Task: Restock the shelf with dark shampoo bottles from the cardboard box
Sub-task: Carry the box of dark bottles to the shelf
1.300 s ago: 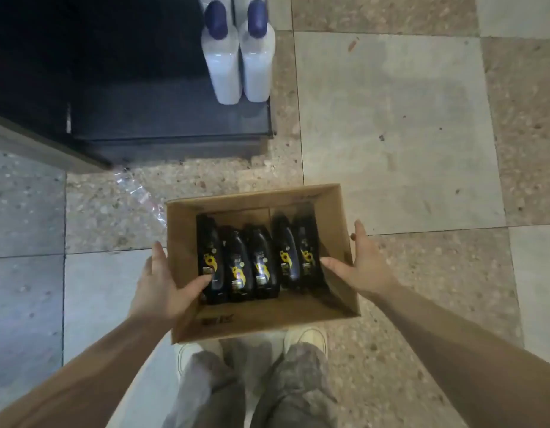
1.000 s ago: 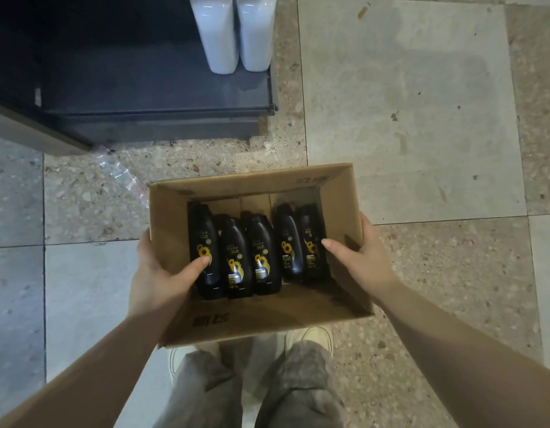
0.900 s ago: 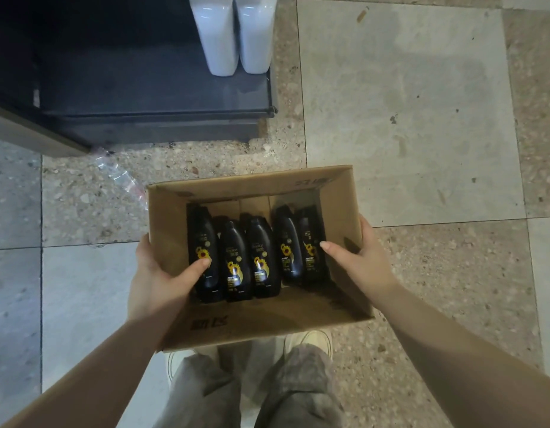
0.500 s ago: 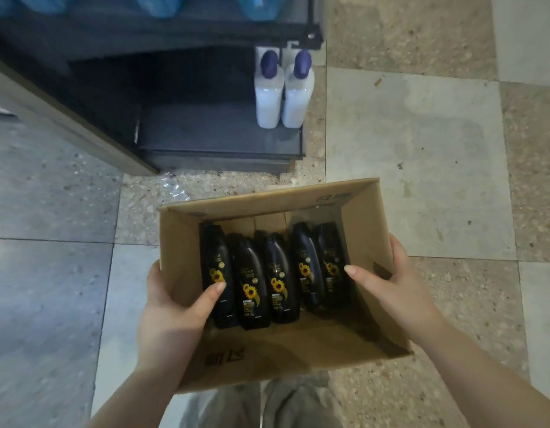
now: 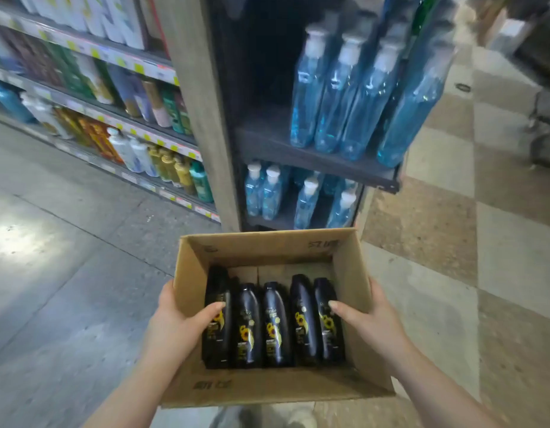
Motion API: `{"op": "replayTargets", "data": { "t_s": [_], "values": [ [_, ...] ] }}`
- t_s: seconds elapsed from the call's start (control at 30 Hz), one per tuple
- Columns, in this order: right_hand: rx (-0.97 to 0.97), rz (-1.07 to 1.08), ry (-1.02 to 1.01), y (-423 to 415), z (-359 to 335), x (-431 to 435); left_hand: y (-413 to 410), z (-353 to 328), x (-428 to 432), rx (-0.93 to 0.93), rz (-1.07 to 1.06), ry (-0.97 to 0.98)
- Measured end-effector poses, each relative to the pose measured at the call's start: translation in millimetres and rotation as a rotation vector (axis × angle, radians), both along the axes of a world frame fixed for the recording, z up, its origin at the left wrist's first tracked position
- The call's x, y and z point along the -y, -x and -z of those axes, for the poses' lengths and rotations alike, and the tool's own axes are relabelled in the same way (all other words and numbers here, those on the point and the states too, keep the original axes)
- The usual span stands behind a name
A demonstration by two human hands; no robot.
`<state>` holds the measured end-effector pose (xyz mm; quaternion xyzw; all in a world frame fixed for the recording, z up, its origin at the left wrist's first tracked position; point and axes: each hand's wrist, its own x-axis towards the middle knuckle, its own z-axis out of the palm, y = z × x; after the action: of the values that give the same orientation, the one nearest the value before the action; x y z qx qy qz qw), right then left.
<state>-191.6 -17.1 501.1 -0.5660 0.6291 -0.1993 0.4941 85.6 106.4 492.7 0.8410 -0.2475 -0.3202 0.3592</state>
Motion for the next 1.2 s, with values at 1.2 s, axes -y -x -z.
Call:
{"op": "replayTargets", "data": {
  "t_s": [1.2],
  "values": [
    [0.135,-0.591,-0.071,-586.5,-235.8,-193.0,-489.9,-236.1,-323.6,0.098,-0.434,0.094]
  ]
}}
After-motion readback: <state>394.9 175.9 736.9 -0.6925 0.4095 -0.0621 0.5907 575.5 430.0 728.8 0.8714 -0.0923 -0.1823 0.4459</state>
